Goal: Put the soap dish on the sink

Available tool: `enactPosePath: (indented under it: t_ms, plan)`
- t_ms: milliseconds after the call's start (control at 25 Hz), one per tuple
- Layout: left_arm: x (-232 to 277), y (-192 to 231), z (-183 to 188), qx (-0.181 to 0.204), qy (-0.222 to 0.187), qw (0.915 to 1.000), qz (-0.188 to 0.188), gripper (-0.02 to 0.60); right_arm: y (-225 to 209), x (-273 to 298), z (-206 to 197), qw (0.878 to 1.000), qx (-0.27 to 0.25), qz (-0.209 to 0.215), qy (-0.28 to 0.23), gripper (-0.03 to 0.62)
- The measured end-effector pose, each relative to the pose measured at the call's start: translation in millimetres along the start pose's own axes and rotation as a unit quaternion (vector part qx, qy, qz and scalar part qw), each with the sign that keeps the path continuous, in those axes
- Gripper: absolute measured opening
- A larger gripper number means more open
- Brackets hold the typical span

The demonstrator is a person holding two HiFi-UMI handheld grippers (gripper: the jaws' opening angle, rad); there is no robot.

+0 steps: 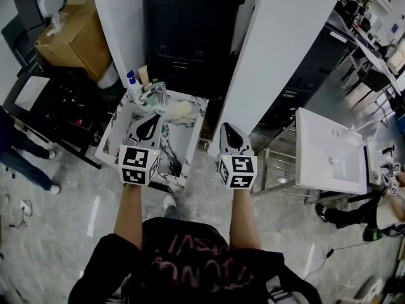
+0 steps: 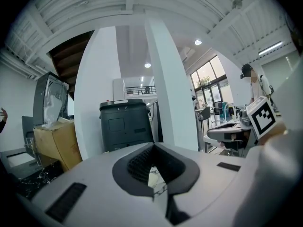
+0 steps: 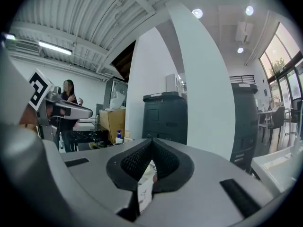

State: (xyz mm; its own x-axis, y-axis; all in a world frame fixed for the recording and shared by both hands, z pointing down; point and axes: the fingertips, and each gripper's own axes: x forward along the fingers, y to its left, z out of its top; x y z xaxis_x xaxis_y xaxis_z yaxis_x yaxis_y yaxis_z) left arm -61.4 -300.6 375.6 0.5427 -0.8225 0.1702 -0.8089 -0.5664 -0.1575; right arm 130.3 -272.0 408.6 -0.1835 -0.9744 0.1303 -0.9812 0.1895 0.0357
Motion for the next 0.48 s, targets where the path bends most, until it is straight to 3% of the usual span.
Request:
enactPosePath:
  t_ms: [480]
  plan:
    - [-7.5, -0.7, 1.2, 0.002, 0.0, 1.0, 0.004, 0.015, 3.6, -5.3, 4.1, 1.0, -0.006, 0.005, -0.006, 0.01]
